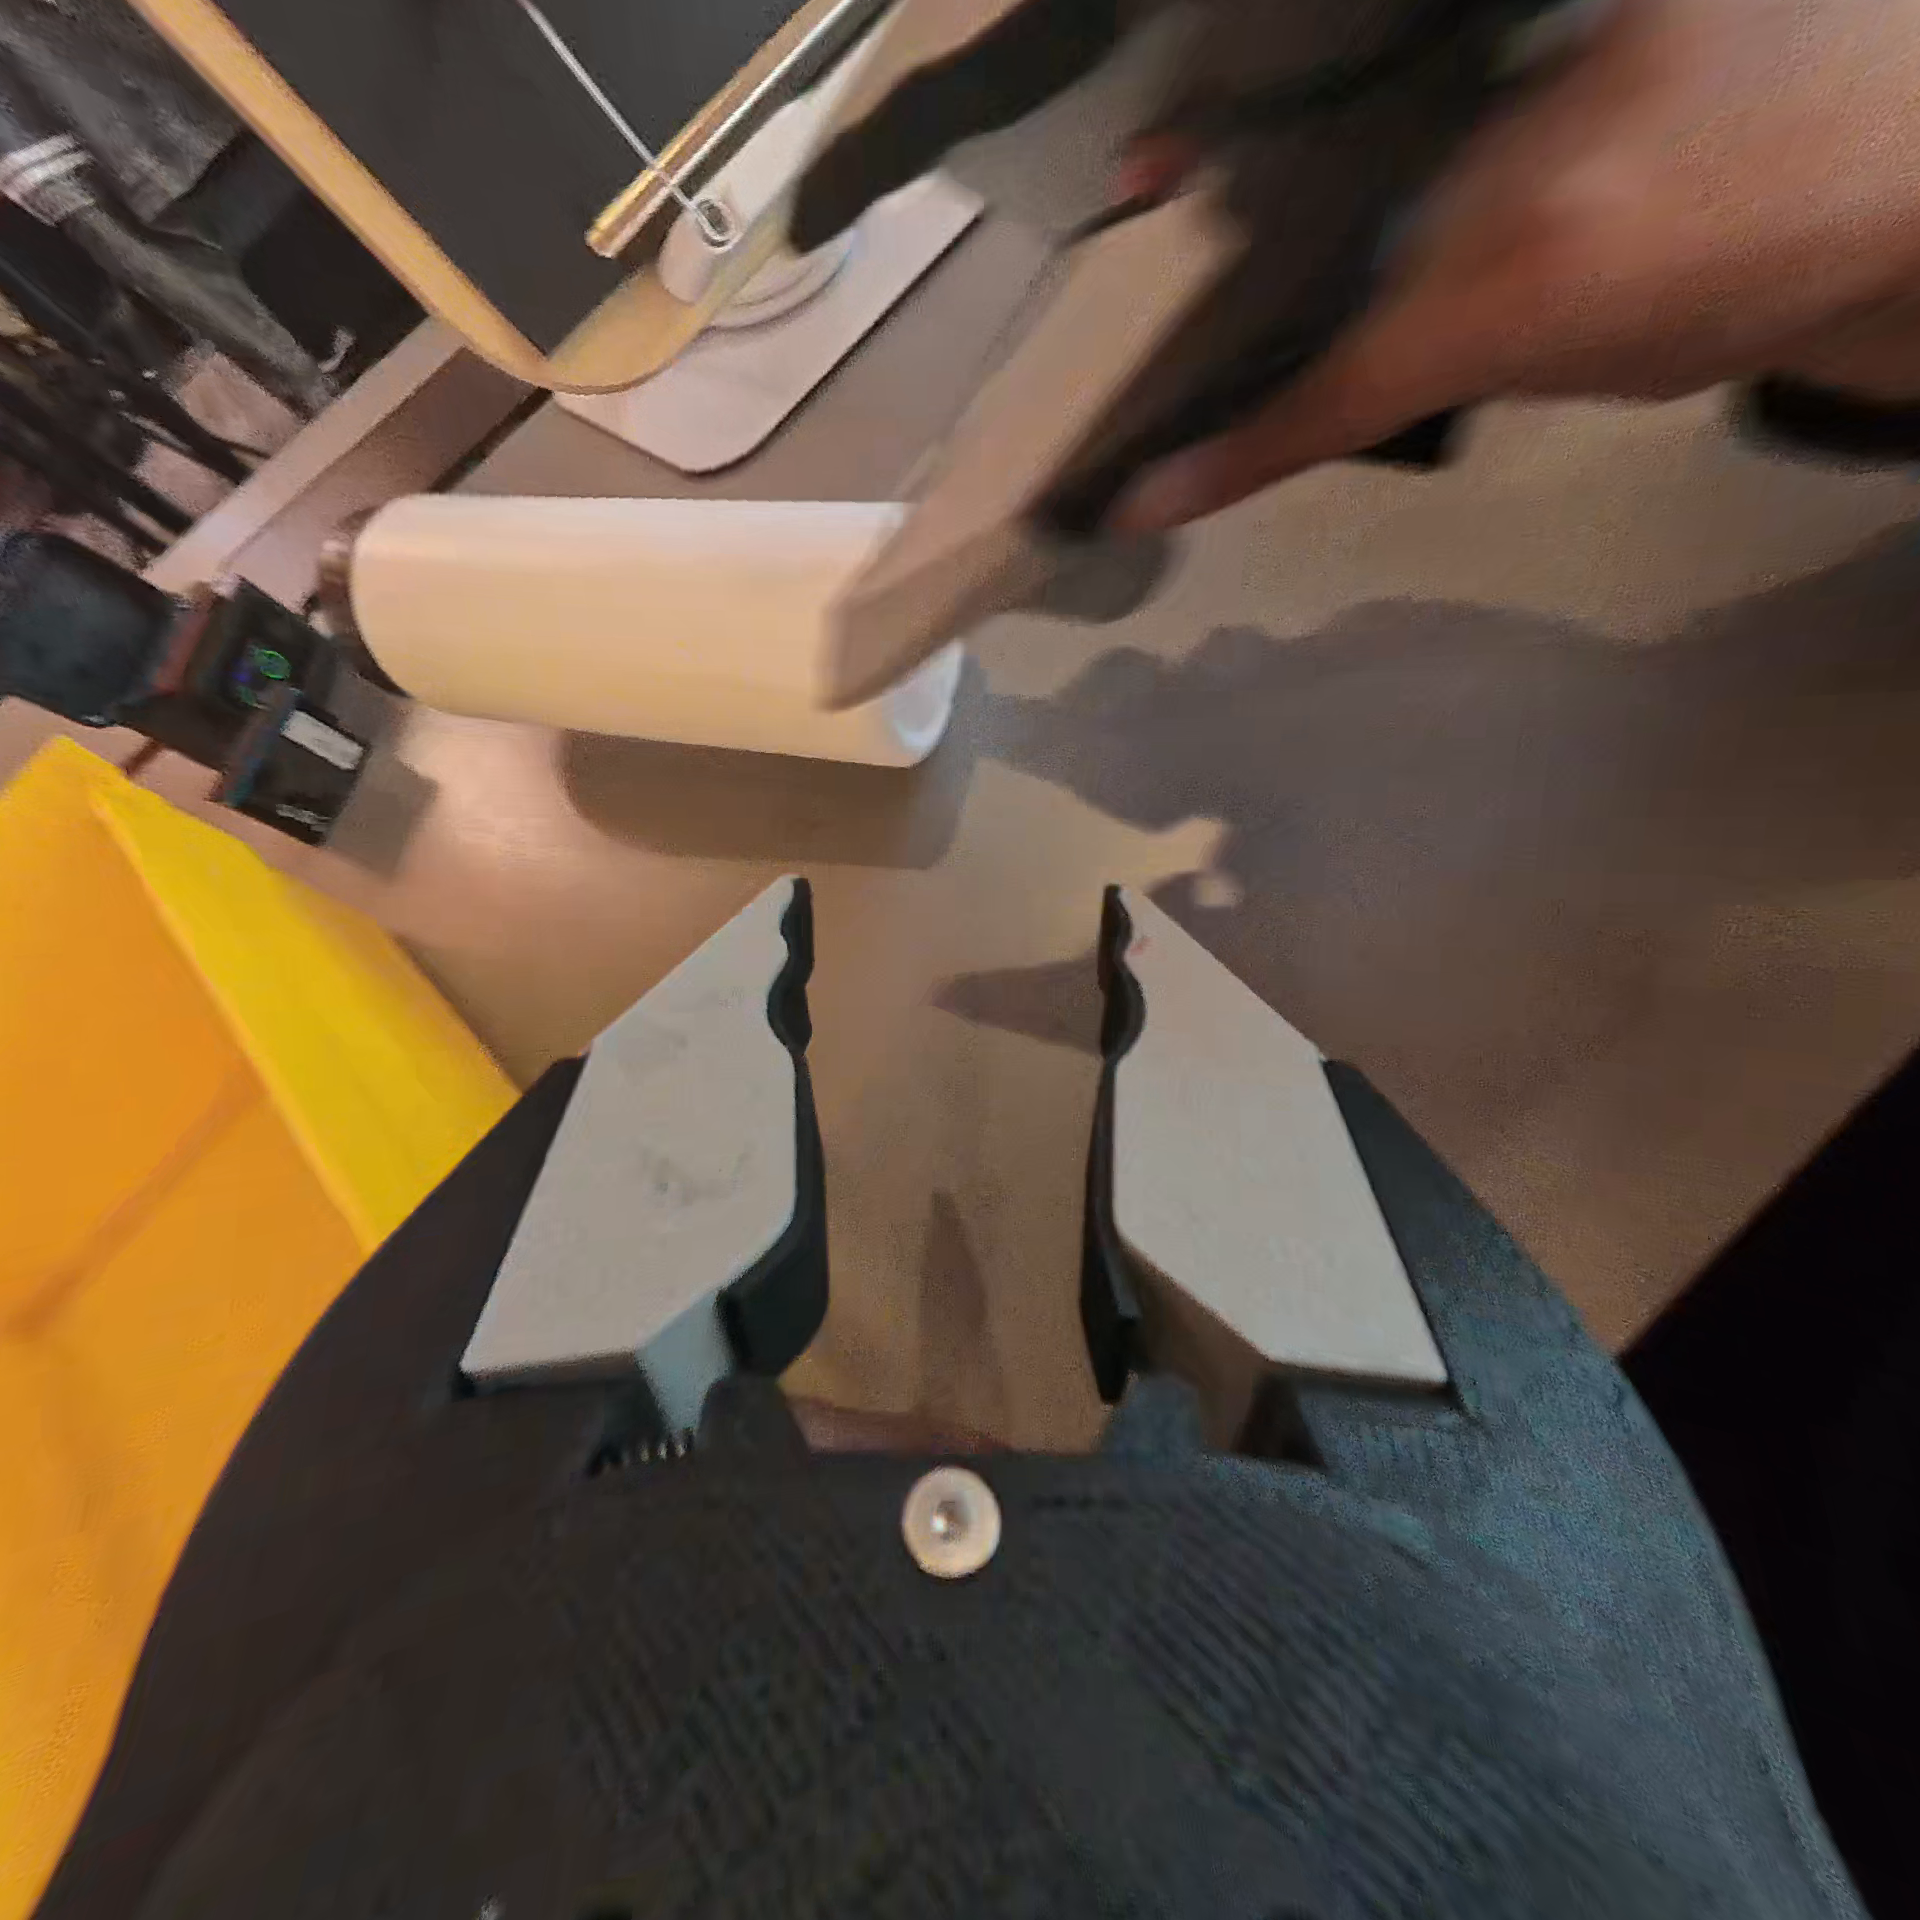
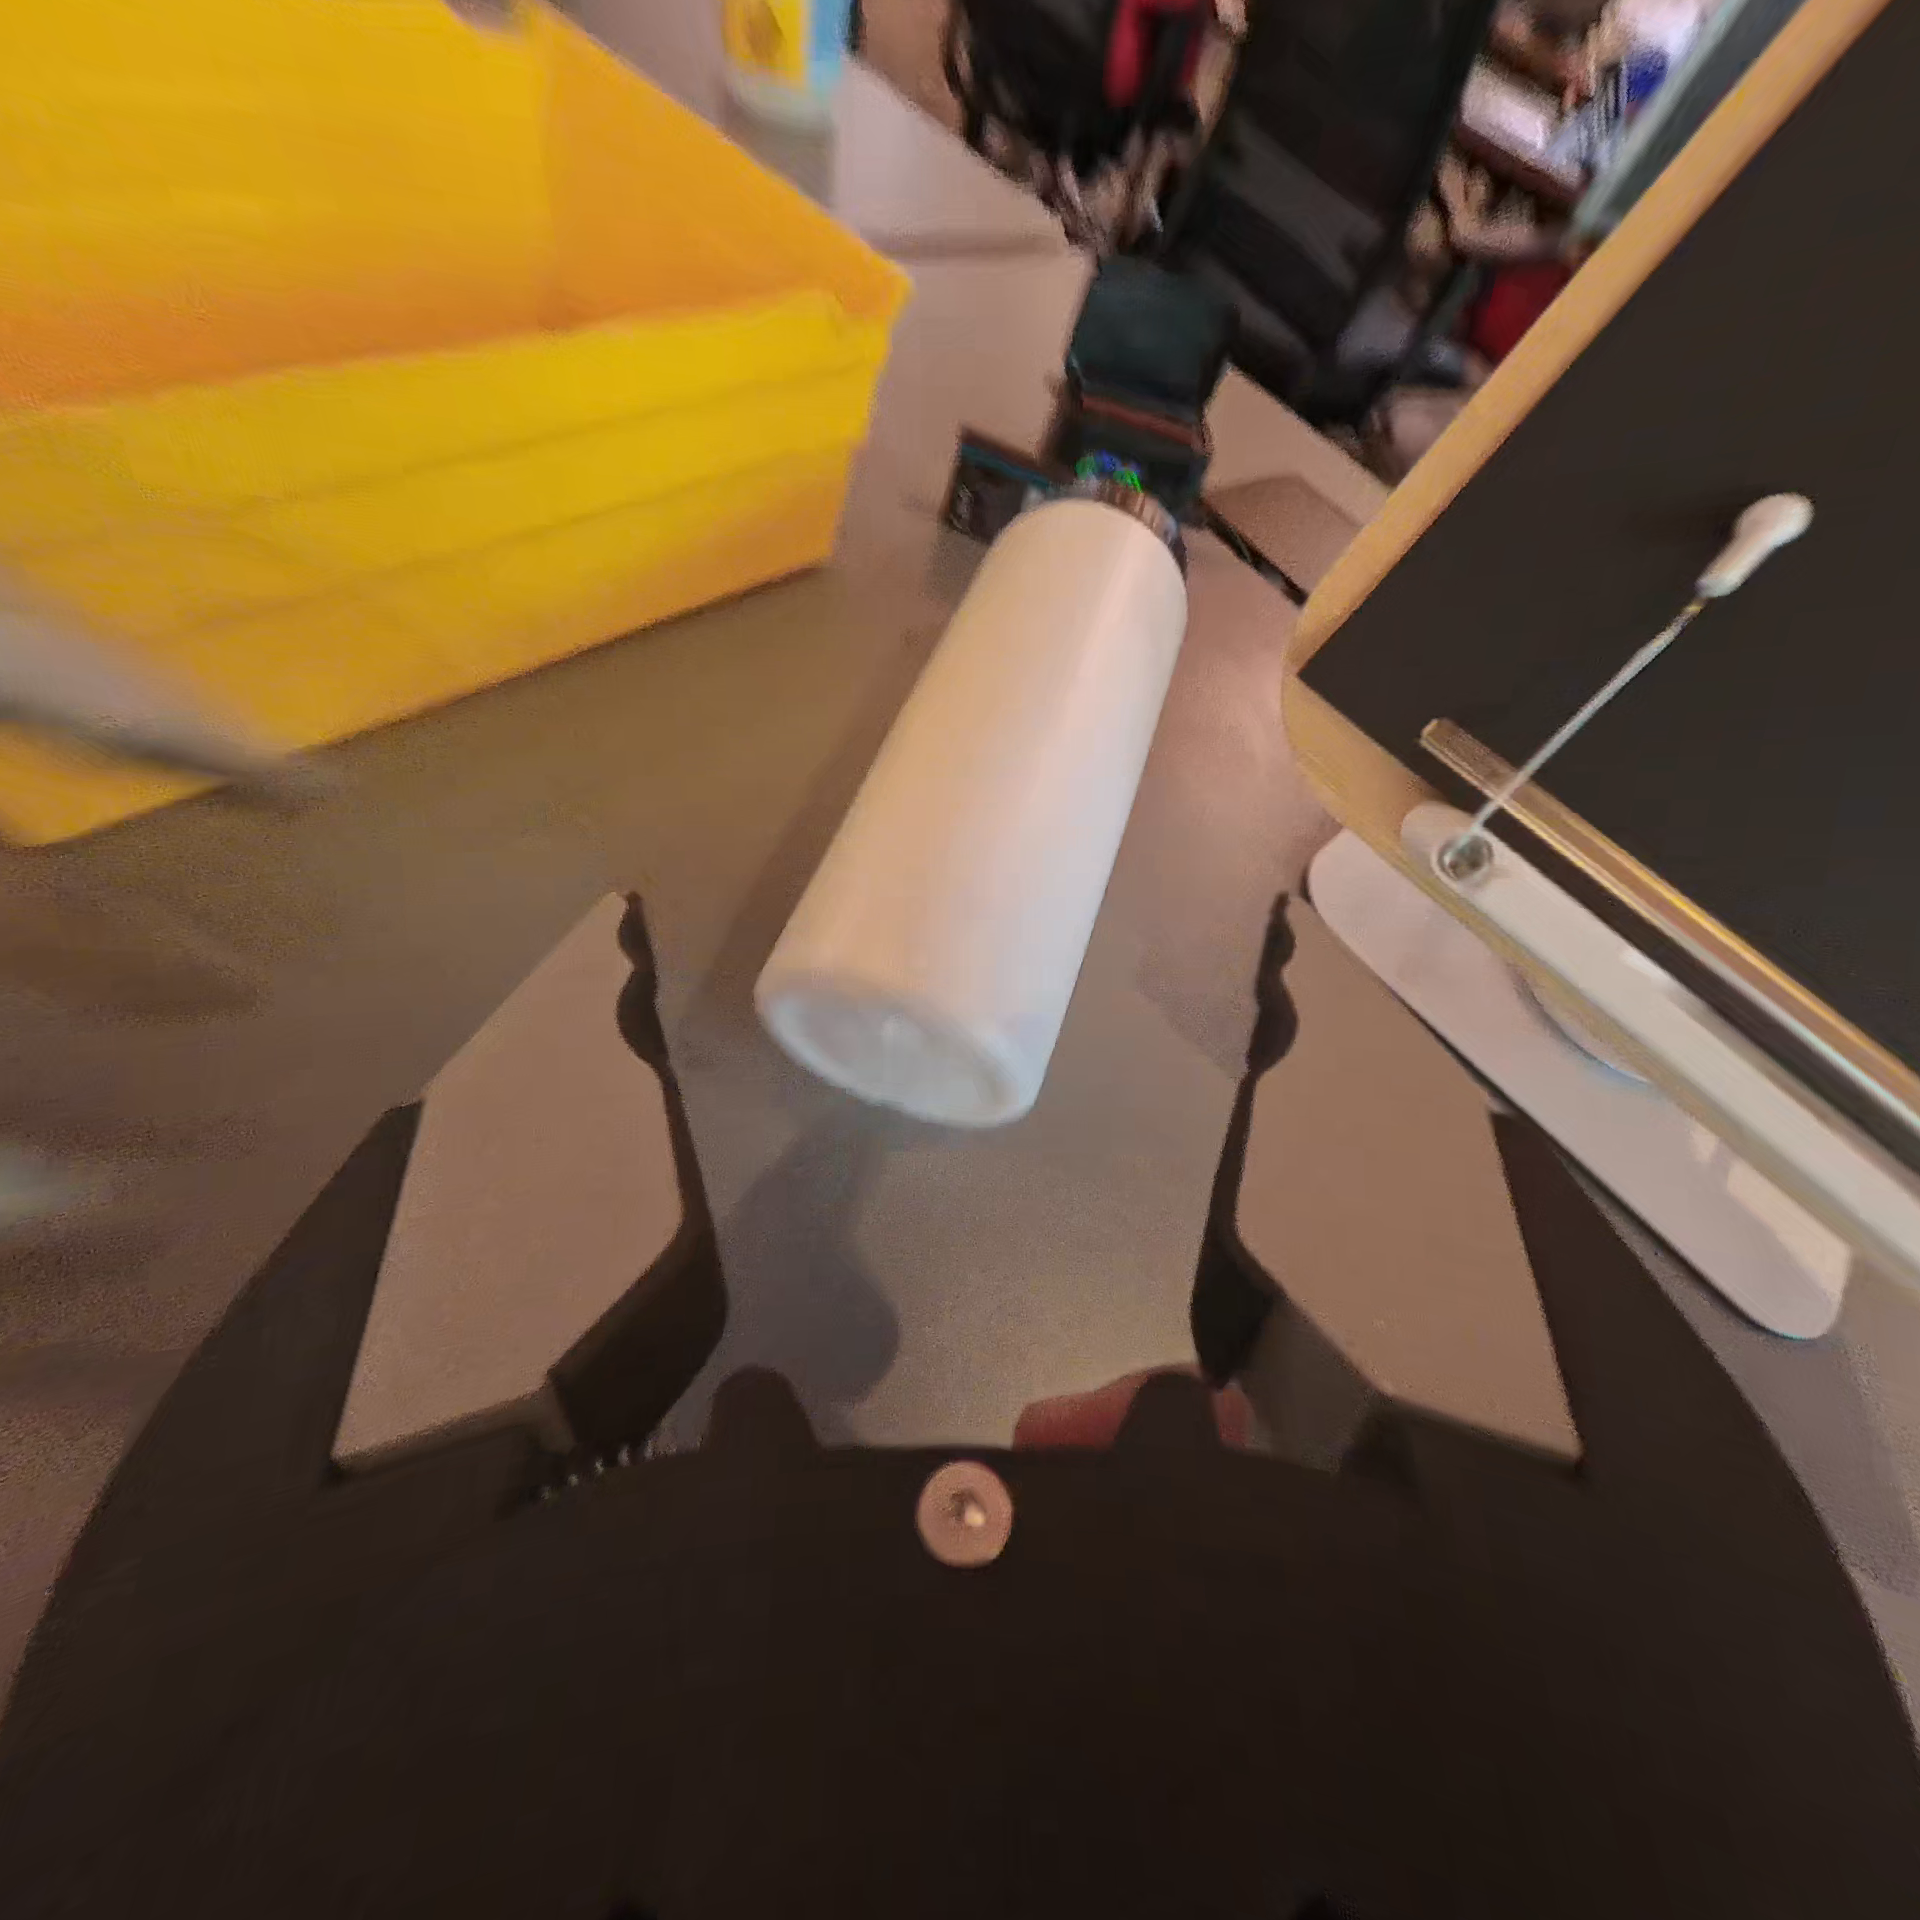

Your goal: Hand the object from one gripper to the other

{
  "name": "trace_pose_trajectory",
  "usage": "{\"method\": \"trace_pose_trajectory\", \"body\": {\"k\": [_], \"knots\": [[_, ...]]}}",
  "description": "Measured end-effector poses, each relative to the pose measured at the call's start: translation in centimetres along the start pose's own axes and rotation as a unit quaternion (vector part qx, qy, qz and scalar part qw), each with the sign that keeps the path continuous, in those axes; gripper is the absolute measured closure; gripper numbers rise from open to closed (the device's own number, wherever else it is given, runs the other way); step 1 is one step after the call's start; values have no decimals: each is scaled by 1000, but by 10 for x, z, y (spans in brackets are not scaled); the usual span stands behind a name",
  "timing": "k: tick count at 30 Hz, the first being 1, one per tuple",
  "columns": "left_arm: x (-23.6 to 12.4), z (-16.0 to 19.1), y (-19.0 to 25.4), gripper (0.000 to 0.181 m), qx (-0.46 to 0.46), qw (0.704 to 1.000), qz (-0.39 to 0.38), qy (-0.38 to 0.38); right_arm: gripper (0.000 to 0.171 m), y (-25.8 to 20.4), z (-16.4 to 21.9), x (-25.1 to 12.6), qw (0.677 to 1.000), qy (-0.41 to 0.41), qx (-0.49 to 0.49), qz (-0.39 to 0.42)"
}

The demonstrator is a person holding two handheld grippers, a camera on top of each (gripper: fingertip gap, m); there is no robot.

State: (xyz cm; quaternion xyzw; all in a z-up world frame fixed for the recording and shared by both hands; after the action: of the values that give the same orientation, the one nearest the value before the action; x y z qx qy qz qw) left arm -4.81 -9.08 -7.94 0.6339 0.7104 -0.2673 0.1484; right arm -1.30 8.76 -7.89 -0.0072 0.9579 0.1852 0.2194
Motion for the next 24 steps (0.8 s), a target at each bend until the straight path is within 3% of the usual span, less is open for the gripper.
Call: {"method": "trace_pose_trajectory", "body": {"k": [1,4,5,6,8,11,13,15,19,24], "knots": [[-1,5,5,127,-14,1000,13,13,53,2,-5,23,999,-43,-5,14],[-2,18,17,129,-37,998,50,30,54,3,4,80,979,-201,5,-8],[-2,23,20,129,-34,998,54,26,61,3,12,93,968,-249,1,-27],[-2,26,21,129,-29,998,52,23,72,6,15,97,969,-244,24,-43],[-3,31,24,129,-24,998,52,19,72,17,20,98,966,-241,63,-72],[-1,33,25,128,-22,998,47,22,78,24,27,84,973,-203,57,-97],[2,31,21,127,-44,997,34,45,89,30,32,65,979,-144,93,-114],[7,31,19,126,-83,993,48,72,90,37,38,42,975,-78,144,-149],[24,28,16,126,-168,977,91,96,90,51,60,10,969,-63,163,-174],[28,8,10,108,-233,947,137,175,90,62,55,-47,927,93,207,-297]]}}
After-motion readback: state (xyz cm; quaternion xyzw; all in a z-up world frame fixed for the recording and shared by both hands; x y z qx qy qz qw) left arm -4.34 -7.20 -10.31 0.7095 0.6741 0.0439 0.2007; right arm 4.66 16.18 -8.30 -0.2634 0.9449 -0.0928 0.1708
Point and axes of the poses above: each gripper's, where its closed fingertips meet, x out along the fingers, z out of its underside, y = z × x across the jaws, the point moved 10 cm from there along -x, back along the fingers, and after that the axes turned 7 degrees about -x, right-handed, at the moved point
